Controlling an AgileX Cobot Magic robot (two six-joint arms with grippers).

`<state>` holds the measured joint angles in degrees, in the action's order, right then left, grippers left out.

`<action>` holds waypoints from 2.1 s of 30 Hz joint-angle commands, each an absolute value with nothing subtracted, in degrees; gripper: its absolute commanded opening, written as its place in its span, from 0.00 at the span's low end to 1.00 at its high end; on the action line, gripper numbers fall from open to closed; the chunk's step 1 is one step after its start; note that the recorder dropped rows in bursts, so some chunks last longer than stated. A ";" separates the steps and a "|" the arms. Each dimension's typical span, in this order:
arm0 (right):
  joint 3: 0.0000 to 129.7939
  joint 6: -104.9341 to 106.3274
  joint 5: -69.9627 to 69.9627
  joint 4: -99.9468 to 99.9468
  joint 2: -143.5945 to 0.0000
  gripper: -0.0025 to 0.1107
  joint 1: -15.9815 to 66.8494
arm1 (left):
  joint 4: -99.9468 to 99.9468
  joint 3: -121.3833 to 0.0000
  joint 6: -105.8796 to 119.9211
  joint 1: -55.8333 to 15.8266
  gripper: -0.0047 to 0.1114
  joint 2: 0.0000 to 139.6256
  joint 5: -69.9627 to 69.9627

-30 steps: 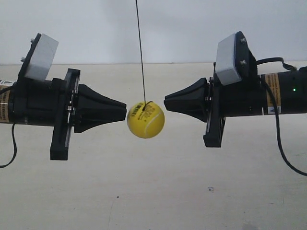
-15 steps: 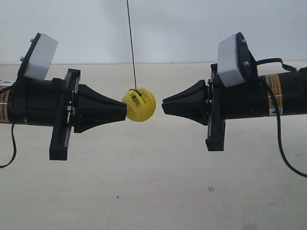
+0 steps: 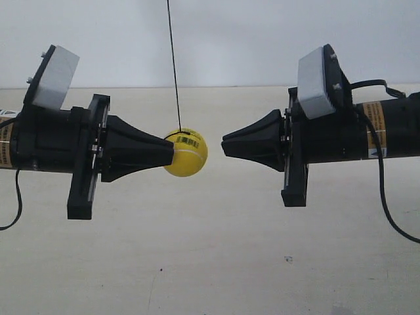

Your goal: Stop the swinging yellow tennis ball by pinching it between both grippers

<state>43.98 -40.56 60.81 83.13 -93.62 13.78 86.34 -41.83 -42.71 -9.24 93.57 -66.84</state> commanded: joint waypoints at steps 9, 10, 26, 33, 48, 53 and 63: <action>44.27 -39.21 61.50 81.53 -95.31 0.02 13.65 | 86.48 -42.07 -43.30 -9.17 0.08 93.50 -67.28; 44.27 -39.07 61.50 81.40 -95.42 0.02 13.65 | 86.48 -42.07 -43.30 -9.17 0.08 93.50 -67.28; 44.27 -39.06 62.55 81.31 -95.42 0.02 13.65 | 86.48 -42.07 -43.30 -9.17 0.08 93.50 -67.28; 44.27 -39.06 62.66 81.31 -95.42 0.02 13.75 | 86.79 -42.07 -43.30 -9.17 0.08 93.50 -67.35; 44.27 -40.76 63.55 82.99 -95.42 0.02 13.75 | 88.35 -42.07 -44.34 -9.17 0.08 93.50 -67.48; 44.27 -40.76 63.83 82.99 -95.52 0.02 13.75 | 88.48 -42.07 -44.51 -9.17 0.08 93.50 -67.48; 44.27 -39.77 65.49 82.23 -97.54 0.02 13.75 | 88.46 -42.07 -44.51 -9.17 0.08 93.50 -67.34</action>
